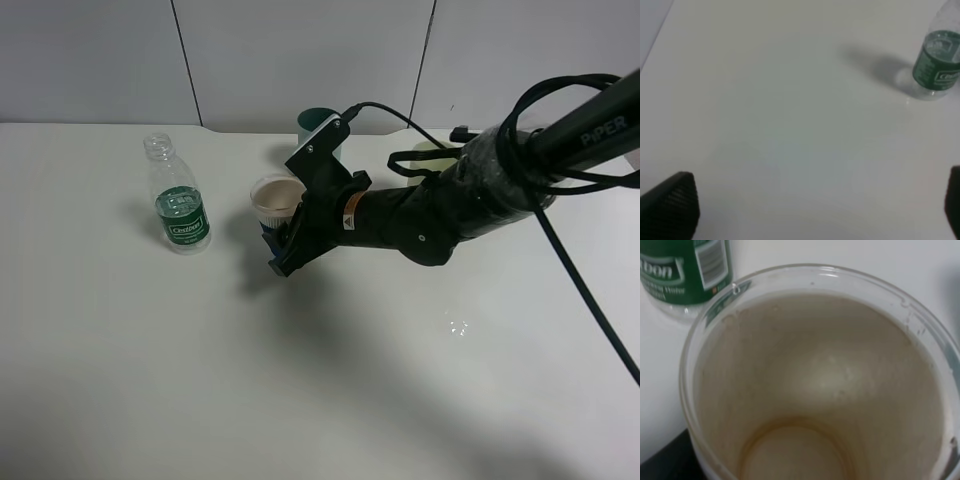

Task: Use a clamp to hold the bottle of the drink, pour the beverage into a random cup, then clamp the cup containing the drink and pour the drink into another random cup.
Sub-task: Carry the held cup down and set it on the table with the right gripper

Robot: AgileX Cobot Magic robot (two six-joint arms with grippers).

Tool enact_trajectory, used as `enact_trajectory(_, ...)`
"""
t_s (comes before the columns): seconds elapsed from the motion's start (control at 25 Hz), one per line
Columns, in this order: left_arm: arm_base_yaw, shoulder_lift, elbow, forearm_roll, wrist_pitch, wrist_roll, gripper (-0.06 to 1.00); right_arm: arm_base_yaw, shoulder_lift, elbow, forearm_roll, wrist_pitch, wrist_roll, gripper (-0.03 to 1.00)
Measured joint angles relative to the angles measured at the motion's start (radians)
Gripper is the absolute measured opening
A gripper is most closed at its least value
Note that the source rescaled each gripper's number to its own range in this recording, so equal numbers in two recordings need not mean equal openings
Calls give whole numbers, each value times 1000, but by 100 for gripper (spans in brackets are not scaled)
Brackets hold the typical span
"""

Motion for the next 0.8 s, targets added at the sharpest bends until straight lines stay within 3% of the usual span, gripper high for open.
enact_trajectory(0.56,0,0,0,0,0,0,100,0,63,-1,-1,-77,-25,0)
enact_trajectory(0.68,0,0,0,0,0,0,100,0,101,-1,-1,-159,-49,0)
enact_trajectory(0.8,0,0,0,0,0,0,100,0,109,-1,-1,-168,-50,0)
